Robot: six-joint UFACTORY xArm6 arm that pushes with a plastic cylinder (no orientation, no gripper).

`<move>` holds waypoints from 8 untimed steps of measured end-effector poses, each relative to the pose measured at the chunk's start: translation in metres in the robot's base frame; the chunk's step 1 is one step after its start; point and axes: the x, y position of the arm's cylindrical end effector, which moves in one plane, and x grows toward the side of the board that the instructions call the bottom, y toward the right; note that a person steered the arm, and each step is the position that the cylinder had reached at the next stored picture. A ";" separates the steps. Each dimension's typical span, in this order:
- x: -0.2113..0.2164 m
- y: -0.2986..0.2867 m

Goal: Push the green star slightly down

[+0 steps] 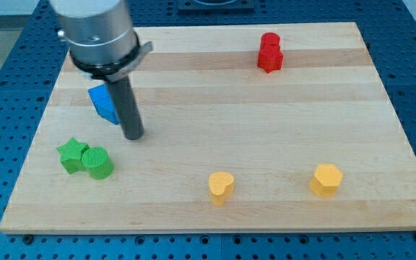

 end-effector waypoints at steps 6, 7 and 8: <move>0.044 -0.074; 0.050 -0.075; 0.054 -0.075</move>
